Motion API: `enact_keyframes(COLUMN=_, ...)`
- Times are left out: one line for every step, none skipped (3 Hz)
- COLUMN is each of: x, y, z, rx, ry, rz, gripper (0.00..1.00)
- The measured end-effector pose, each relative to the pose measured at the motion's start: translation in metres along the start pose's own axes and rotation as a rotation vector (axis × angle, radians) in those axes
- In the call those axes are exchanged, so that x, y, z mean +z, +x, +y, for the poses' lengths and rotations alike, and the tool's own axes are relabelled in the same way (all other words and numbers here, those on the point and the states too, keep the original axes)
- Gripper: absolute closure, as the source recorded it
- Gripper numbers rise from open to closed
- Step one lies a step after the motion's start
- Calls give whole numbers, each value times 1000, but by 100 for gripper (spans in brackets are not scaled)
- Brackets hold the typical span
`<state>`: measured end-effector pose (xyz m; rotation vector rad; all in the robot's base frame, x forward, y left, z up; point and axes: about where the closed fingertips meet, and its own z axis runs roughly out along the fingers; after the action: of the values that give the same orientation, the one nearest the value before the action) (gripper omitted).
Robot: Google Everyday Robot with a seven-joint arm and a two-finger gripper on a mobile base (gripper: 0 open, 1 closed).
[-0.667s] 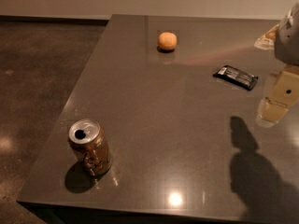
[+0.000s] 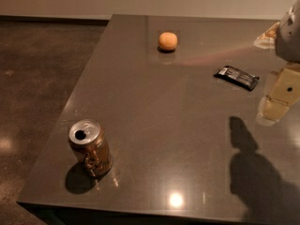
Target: Knock orange can over
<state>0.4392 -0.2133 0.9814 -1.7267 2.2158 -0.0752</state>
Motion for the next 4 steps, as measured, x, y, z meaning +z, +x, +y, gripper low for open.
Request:
enact_keyframes(x=3, y=-22, z=5, rx=-24, ry=-20, rz=-81, gripper=0)
enact_keyframes(x=12, y=-63, z=24, rx=-67, ry=-56, rz=-185, gripper=0)
enact_keyframes(x=31, y=-107, z=45, rx=-118, ry=-82, rz=-246, gripper=0)
enact_keyframes(x=48, y=-141, z=62, rx=-155, ry=-109, rz=-304, gripper=0)
